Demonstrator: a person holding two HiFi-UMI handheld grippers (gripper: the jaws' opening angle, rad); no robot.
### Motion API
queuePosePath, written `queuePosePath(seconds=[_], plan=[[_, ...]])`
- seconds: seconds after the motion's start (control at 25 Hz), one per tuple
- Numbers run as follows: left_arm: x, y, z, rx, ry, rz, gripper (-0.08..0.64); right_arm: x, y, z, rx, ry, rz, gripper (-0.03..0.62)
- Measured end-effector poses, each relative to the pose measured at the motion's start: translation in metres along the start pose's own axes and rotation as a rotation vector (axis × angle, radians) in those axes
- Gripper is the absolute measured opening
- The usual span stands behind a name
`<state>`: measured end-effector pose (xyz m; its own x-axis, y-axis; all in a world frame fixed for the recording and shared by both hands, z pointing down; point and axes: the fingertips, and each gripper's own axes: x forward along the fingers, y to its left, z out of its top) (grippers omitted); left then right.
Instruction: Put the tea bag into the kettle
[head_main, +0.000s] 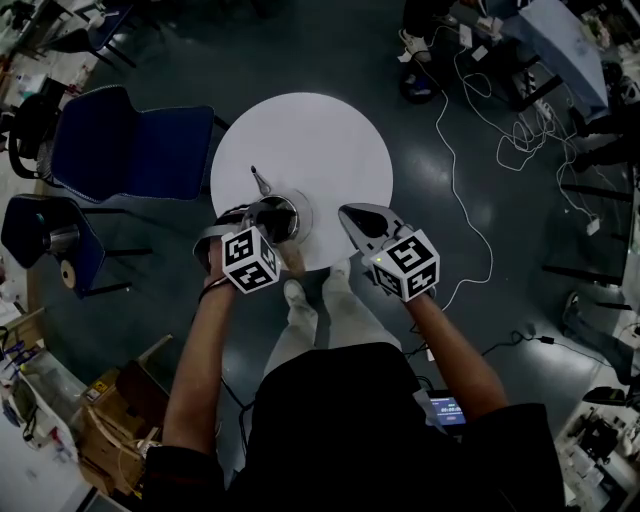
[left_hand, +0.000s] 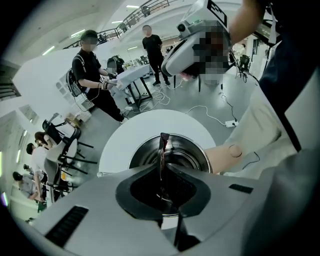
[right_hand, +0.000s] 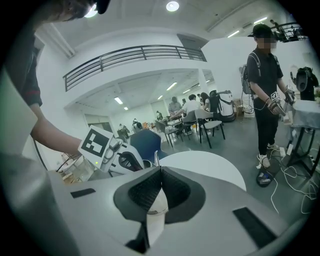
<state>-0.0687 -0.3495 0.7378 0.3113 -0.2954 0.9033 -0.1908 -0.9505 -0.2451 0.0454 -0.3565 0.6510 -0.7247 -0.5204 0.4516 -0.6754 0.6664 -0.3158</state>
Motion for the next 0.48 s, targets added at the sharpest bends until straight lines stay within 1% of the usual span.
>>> queuePosePath(seconds=[0.32, 0.48], plan=[[-0.0002, 0.0022, 0.0017, -0.007, -0.027, 0.014, 0.035, 0.0019, -0.0030, -0.0049, 0.000, 0.017, 0.004, 0.017], [-0.0013, 0.0022, 0.0021, -0.012, -0.042, 0.003, 0.035, 0.0038, -0.0021, -0.0031, -0.007, 0.020, 0.007, 0.017]])
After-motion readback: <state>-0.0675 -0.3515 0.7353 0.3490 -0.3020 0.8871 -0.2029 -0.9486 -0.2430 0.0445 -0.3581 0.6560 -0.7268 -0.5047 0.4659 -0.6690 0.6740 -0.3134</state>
